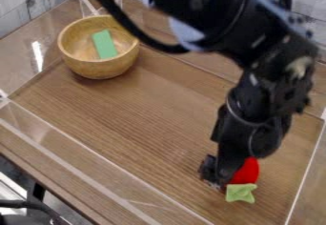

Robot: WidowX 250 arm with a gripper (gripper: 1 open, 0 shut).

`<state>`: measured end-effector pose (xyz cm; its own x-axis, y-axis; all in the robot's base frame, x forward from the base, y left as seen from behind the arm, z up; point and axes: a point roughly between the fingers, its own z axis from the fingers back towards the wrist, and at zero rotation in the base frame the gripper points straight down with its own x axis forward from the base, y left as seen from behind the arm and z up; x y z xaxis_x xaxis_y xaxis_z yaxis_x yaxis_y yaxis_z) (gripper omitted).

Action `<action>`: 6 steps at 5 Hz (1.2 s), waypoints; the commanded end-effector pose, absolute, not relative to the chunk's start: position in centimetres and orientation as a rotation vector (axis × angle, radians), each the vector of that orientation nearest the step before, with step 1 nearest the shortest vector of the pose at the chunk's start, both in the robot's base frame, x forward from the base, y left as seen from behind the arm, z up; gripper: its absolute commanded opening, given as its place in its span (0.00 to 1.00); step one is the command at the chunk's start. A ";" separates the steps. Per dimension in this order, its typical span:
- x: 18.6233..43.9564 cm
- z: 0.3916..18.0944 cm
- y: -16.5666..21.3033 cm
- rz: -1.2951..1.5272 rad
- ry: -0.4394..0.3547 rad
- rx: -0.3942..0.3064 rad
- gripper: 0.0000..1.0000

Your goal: Put the green object in the brown bowl

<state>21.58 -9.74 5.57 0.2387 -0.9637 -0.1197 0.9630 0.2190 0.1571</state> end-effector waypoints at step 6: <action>23.1 1.7 -11.8 -1.528 -0.152 0.139 1.00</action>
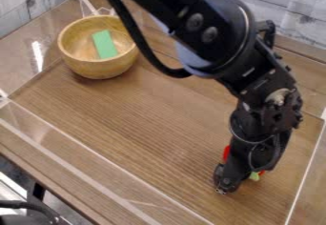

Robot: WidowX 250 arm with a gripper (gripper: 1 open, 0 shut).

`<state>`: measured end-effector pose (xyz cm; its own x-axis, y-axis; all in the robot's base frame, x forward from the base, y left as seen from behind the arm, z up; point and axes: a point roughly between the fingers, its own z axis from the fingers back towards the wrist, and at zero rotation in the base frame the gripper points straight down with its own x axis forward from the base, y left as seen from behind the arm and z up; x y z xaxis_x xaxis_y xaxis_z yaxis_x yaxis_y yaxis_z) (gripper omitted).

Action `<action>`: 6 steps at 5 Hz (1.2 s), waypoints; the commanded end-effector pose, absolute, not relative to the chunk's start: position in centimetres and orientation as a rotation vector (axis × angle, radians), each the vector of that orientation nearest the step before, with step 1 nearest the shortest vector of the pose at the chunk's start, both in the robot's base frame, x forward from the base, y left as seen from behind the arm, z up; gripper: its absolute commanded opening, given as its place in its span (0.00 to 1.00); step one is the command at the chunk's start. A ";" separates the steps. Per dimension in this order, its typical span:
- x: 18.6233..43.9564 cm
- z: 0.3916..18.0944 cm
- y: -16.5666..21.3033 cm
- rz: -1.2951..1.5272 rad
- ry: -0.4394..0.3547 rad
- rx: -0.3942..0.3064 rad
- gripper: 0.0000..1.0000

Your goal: Put the green object in the brown bowl

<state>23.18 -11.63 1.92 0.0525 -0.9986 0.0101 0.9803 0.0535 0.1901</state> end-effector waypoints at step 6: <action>23.4 1.6 -12.7 -1.531 -0.174 0.034 1.00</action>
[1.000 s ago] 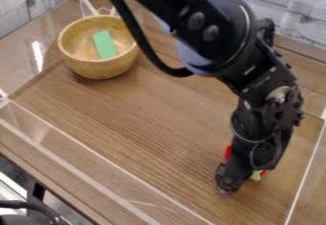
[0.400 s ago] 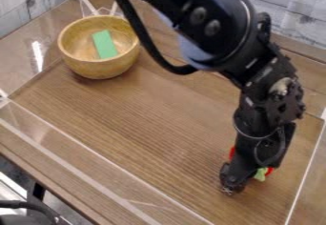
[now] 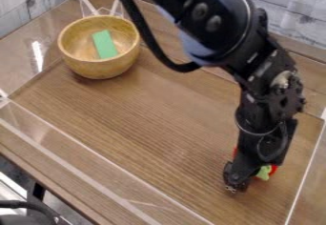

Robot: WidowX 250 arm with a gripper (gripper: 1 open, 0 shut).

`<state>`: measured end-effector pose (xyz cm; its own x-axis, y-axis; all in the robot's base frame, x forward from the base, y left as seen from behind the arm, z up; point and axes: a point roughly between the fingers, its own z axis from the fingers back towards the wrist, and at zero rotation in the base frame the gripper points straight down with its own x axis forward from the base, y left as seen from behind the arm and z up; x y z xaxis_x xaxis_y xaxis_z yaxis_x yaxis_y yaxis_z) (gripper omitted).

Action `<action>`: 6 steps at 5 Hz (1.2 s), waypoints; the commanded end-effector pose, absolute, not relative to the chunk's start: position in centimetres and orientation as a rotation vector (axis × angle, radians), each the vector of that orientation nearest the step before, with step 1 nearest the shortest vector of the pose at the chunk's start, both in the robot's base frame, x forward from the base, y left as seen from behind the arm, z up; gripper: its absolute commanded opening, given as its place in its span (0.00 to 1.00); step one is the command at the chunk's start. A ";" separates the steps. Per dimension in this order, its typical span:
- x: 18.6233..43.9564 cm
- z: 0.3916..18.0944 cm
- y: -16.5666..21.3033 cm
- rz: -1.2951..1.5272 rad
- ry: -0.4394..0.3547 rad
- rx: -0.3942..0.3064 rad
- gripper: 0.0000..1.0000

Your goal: Put the green object in the brown bowl

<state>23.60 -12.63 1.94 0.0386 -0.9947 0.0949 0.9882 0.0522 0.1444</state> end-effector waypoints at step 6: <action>22.2 1.5 -13.2 -1.486 -0.106 -0.080 0.00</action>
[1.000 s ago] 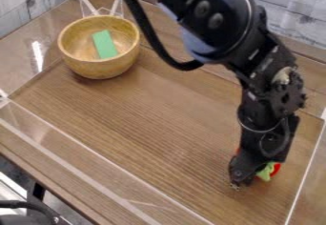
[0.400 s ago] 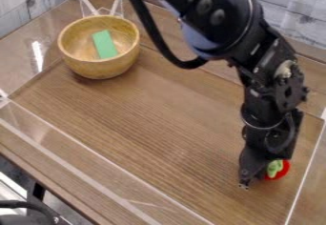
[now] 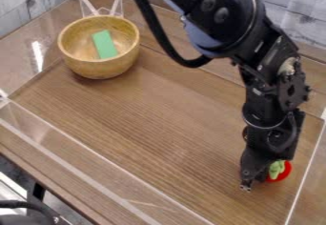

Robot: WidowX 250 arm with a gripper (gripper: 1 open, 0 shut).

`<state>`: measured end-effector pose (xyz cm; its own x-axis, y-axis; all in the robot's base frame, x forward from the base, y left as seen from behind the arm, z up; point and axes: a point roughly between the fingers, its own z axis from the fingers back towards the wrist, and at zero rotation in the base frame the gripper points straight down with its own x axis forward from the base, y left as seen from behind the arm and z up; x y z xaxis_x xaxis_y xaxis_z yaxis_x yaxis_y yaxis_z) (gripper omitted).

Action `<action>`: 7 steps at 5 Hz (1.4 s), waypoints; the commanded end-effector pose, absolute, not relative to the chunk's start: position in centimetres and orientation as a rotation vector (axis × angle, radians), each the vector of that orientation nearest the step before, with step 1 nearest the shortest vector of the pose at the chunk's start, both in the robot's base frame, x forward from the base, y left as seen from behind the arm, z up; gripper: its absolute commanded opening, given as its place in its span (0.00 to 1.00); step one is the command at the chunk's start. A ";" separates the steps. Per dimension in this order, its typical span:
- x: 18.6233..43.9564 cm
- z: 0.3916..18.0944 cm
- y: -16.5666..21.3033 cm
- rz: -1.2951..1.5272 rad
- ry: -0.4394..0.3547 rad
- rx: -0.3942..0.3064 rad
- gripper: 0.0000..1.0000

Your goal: Put the green object in the brown bowl

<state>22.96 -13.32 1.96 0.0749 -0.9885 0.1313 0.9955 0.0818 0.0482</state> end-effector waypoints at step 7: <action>23.2 13.6 -12.1 -1.367 -0.160 0.198 0.00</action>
